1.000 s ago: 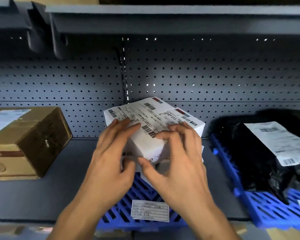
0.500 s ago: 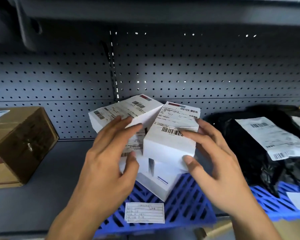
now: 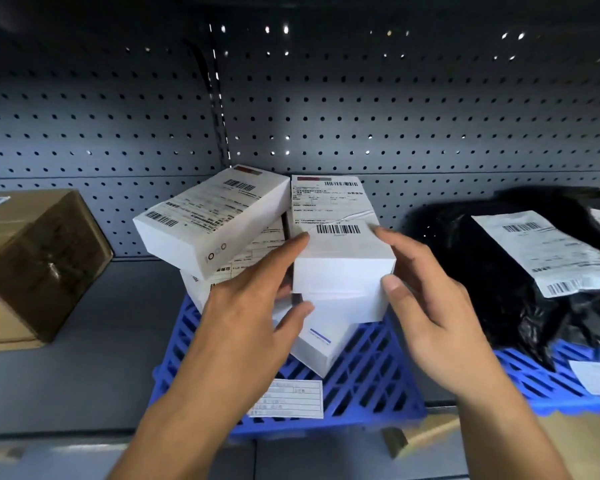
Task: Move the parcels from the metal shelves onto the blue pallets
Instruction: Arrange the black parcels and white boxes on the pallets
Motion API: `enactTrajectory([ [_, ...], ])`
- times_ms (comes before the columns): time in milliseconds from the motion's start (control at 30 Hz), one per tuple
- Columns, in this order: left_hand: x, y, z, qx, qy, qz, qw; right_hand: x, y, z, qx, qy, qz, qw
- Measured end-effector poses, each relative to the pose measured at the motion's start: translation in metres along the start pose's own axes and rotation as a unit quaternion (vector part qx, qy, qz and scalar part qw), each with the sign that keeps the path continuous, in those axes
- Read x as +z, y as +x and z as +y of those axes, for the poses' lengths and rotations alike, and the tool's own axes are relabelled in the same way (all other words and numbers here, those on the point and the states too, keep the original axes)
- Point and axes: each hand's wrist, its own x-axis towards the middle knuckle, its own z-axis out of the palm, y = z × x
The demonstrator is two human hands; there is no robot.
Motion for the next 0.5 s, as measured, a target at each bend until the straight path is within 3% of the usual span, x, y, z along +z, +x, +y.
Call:
enactTrajectory([
  [167,0.007,-0.001,-0.004,0.003,0.024,0.02,1.0,0.009,-0.007,-0.007,0.028,0.047,-0.022,0.998],
  [367,0.009,-0.002,-0.01,0.016,0.0,0.041,0.999,0.026,-0.024,-0.012,0.1,0.009,-0.057,0.993],
  [500,0.011,-0.004,-0.014,0.023,-0.019,0.048,0.998,0.042,-0.036,-0.02,0.148,-0.006,-0.035,0.988],
])
